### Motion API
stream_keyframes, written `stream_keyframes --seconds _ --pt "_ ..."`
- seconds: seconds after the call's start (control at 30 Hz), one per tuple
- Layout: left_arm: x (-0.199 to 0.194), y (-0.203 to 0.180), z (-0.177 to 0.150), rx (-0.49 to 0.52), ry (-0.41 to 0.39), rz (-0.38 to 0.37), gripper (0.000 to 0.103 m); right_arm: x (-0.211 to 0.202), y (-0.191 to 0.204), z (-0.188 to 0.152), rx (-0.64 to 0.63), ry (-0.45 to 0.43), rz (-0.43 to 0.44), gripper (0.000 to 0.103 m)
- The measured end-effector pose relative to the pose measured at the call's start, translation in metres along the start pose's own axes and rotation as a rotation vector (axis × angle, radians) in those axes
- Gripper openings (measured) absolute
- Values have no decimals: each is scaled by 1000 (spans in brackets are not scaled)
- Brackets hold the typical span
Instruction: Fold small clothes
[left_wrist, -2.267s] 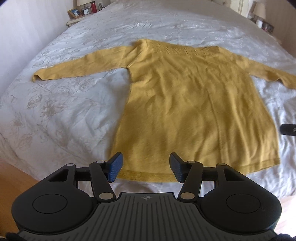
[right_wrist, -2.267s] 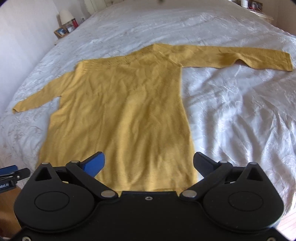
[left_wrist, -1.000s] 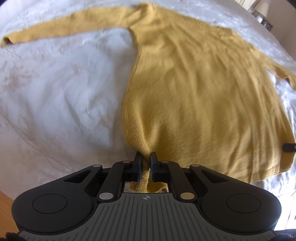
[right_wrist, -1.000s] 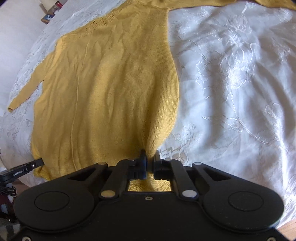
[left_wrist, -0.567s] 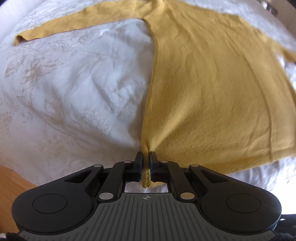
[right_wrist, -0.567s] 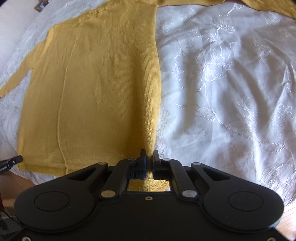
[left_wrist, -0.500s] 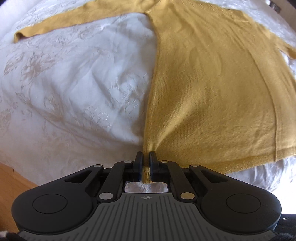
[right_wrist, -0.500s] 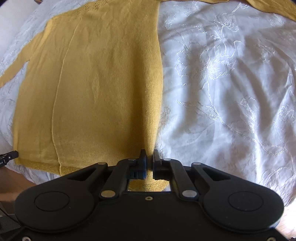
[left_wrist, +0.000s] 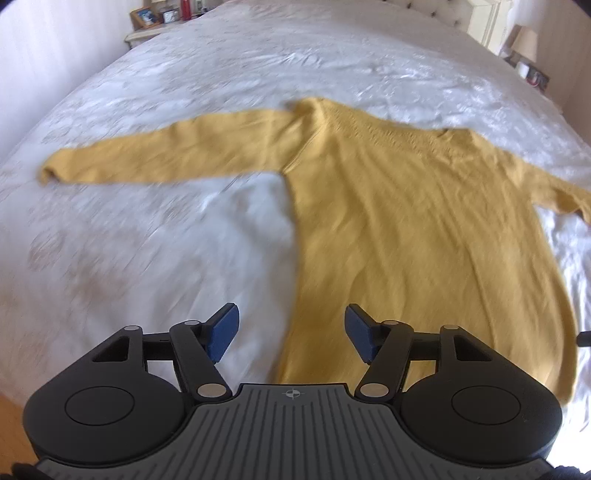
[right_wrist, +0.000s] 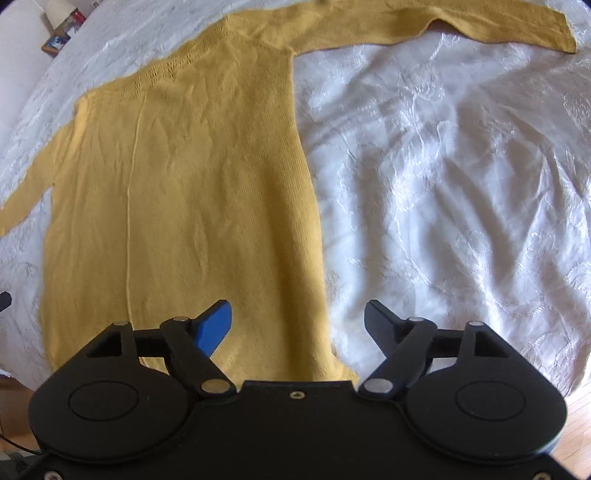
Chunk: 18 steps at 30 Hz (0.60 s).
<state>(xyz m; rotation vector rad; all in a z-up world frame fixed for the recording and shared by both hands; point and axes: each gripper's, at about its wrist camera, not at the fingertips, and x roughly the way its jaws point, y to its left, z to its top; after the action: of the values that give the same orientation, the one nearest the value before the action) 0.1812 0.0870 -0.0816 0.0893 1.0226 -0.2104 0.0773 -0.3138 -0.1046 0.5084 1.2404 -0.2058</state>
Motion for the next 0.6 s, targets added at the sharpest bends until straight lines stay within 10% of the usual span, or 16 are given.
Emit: stream_keyframes --seconds 0.6 --pt "171 -6 121 15 86 -7 63 42 116 85 -170 -71 41 93"
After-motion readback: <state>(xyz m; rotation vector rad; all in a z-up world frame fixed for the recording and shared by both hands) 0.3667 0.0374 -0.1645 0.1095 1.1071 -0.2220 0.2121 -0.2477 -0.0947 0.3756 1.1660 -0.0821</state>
